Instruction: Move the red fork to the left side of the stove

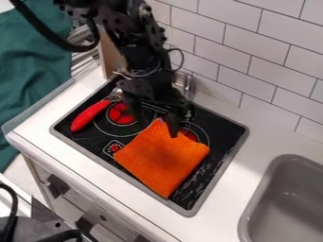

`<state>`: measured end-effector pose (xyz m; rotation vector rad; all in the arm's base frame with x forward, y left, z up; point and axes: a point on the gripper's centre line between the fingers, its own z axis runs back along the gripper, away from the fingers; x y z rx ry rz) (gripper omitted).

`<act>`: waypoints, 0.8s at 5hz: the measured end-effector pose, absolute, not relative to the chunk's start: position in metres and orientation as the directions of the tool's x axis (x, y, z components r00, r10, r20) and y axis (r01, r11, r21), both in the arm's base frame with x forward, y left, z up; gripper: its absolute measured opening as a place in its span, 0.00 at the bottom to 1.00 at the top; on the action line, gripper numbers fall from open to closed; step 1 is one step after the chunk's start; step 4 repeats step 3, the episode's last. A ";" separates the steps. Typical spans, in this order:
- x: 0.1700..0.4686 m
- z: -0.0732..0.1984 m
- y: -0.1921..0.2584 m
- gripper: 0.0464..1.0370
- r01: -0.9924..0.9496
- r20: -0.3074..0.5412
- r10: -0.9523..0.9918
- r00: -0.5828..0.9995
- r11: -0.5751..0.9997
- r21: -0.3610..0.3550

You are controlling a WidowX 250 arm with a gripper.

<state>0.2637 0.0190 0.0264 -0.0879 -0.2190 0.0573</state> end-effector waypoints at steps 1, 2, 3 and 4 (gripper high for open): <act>0.267 0.032 0.016 0.97 0.012 0.183 -0.012 0.983 1.000 0.004; 0.261 0.033 0.018 0.97 0.021 0.146 -0.034 0.989 0.996 0.090; 0.261 0.047 0.020 0.97 0.020 0.177 -0.036 0.984 0.996 0.090; 0.261 0.047 0.020 0.97 0.020 0.177 -0.036 0.984 0.996 0.090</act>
